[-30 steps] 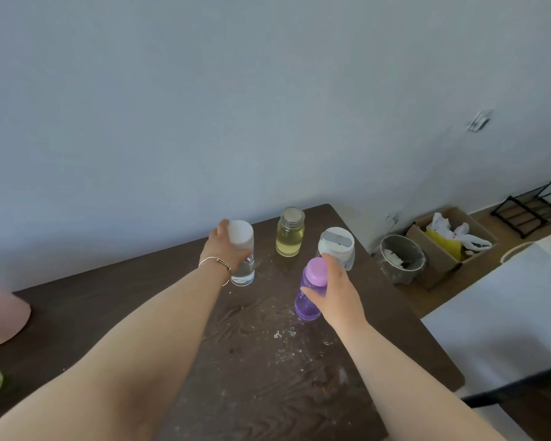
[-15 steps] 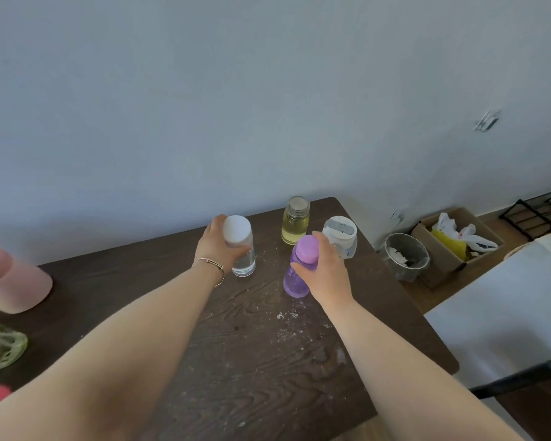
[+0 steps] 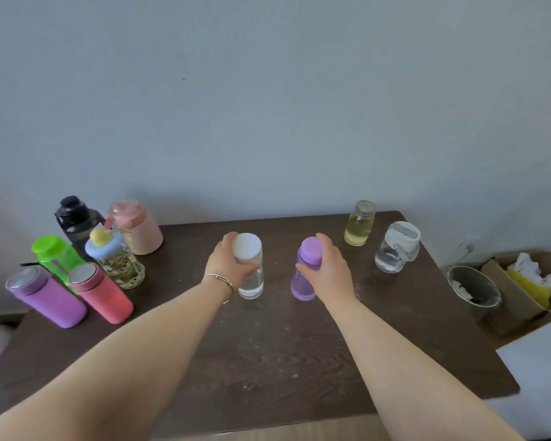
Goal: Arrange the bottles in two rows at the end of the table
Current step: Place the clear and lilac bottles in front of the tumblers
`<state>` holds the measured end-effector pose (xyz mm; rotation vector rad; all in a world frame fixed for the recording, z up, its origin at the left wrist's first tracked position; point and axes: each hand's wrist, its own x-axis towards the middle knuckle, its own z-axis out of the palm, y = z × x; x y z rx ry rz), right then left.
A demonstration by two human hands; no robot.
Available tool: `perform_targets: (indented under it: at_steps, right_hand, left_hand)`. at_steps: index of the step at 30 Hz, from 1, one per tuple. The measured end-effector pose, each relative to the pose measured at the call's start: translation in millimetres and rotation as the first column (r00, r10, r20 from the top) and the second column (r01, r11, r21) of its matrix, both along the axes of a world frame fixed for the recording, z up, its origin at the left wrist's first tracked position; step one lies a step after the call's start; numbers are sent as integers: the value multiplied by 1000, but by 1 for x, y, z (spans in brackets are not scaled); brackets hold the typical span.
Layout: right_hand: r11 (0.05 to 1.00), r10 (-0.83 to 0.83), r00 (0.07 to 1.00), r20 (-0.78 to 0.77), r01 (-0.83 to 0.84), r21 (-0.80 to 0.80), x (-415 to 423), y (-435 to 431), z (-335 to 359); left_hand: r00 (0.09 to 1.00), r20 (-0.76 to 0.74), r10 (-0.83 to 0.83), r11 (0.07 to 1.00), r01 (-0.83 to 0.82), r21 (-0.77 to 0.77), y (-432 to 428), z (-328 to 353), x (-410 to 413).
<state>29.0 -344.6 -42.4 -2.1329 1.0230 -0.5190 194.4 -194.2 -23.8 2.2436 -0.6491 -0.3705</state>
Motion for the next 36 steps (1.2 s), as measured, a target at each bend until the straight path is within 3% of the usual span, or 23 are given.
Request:
perform_targets:
  at_steps: [7,21,28,36]
  right_hand:
    - [998,14,999,-47,-17,-57,15,72,18]
    - [988,-130,990,-53,125,-94,75,280,24]
    - [996,-68,996,-52,65,-54,124,367,24]
    - [992,111,989,-93,-116,-45,172,417,16]
  left_hand:
    - [1000,0,-9,1000,9,-18,74,5,18]
    - [984,47,-170,983,173,-68,280,12,79]
    - [994,43,-101,994,103,-33,379,5,116]
    - [999,11,37,999,-37,11,438,-6,148]
